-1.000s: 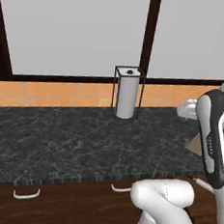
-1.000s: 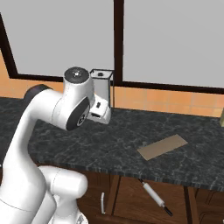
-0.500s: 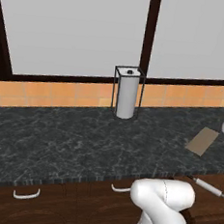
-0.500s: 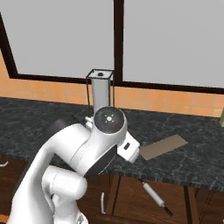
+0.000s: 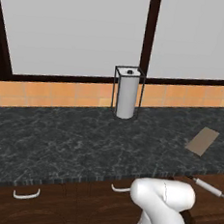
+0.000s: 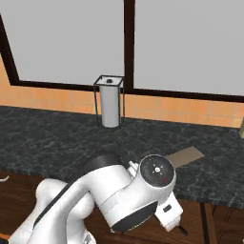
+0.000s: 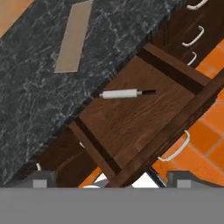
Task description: Pick the rolling pin from the drawer and place it on the counter.
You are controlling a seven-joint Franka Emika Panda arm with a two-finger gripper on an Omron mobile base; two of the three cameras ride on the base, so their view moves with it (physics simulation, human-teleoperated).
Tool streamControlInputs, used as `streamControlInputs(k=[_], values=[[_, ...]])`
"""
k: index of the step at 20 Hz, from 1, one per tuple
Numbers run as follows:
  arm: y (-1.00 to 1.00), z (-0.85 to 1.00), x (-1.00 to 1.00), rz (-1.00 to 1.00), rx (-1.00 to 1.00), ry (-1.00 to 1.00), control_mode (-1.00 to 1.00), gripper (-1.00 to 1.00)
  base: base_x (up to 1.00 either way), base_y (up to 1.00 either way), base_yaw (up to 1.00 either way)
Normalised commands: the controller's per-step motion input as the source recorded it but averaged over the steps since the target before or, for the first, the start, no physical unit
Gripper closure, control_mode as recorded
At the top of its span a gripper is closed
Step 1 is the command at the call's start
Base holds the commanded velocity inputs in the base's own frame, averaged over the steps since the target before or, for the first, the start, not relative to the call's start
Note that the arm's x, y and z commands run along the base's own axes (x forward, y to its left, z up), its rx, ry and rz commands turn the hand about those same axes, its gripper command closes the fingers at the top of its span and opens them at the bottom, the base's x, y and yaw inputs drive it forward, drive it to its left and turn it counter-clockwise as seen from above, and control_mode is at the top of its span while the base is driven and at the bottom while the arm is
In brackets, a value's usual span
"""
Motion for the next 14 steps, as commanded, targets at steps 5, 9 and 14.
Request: streamControlInputs(k=[5, 9, 14], values=[[-0.6, -0.75, 0.0, -0.4, 0.19, 0.71, -1.0, -1.0, 0.0, 0.0, 0.0], [-0.55, -0.64, -0.01, -0.3, 0.35, 0.46, -1.0, -1.0, 0.0, 0.0, 0.0], [-0.11, -0.76, 0.09, -0.26, 0.3, 0.18, -1.0, -1.0, 0.0, 0.0, 0.0]])
